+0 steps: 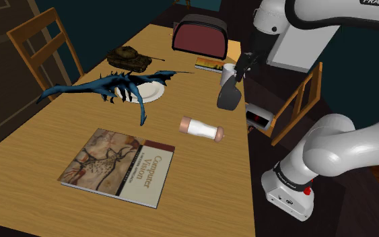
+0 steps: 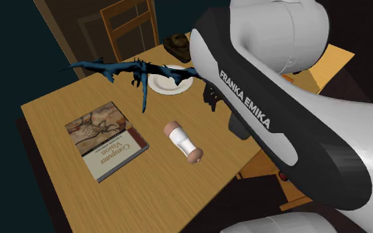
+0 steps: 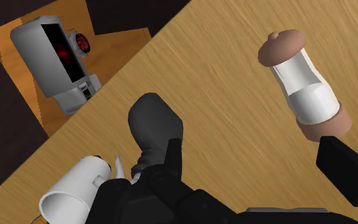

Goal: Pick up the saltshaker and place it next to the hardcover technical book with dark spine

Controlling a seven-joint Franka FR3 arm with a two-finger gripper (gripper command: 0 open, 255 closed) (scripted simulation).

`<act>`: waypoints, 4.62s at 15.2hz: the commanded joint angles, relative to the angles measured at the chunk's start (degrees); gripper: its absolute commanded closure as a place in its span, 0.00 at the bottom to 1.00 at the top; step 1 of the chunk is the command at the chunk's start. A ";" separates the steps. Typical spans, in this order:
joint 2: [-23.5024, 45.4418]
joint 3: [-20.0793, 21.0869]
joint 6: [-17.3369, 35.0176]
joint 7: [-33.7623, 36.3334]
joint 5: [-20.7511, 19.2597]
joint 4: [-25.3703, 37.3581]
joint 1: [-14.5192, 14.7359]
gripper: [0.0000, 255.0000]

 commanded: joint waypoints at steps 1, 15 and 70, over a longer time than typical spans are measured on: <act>0.00 0.00 0.00 0.00 0.00 0.00 0.00 0.00; 10.34 9.88 30.59 -2.90 0.20 -15.92 8.66 0.00; 11.12 11.22 25.78 -5.80 -0.79 -8.92 10.44 1.00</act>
